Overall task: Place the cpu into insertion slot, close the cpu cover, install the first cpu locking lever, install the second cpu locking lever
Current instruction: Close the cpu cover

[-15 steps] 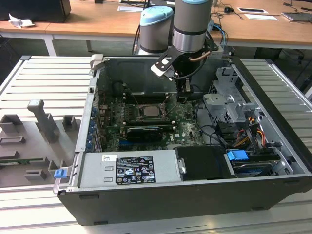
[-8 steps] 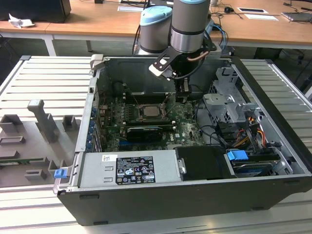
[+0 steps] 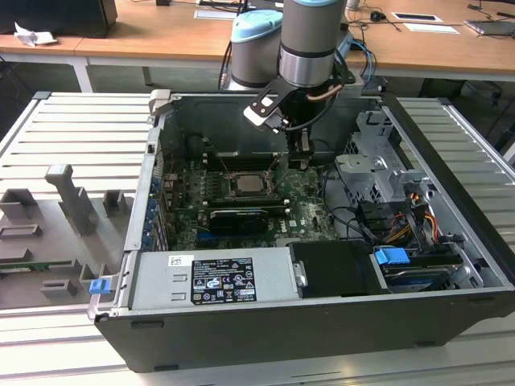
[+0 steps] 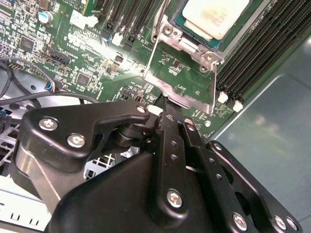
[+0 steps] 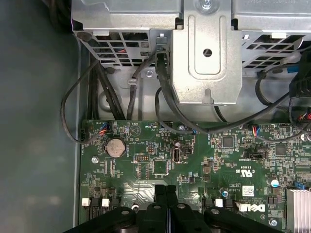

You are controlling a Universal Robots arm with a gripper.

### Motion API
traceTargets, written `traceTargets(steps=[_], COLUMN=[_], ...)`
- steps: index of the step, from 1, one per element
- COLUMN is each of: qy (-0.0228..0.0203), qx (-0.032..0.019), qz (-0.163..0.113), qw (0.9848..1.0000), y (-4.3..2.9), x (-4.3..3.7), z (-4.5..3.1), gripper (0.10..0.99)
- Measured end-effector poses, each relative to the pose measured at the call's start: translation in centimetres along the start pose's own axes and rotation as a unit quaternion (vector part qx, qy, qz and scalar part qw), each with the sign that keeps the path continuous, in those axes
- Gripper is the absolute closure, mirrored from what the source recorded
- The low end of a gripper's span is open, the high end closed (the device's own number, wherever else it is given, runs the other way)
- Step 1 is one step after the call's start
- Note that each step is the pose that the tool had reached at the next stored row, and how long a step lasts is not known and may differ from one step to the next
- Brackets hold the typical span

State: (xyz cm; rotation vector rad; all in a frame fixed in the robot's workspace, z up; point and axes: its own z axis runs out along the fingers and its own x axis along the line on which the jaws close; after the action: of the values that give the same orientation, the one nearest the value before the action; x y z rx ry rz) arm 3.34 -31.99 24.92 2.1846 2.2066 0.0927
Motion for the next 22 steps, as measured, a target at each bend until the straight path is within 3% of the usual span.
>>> traceTargets(steps=[22], qy=[0.0000], qx=[0.0000], qz=[0.000], qw=[1.0000], y=[-0.75], x=[0.01], z=[-0.05], gripper=[0.980])
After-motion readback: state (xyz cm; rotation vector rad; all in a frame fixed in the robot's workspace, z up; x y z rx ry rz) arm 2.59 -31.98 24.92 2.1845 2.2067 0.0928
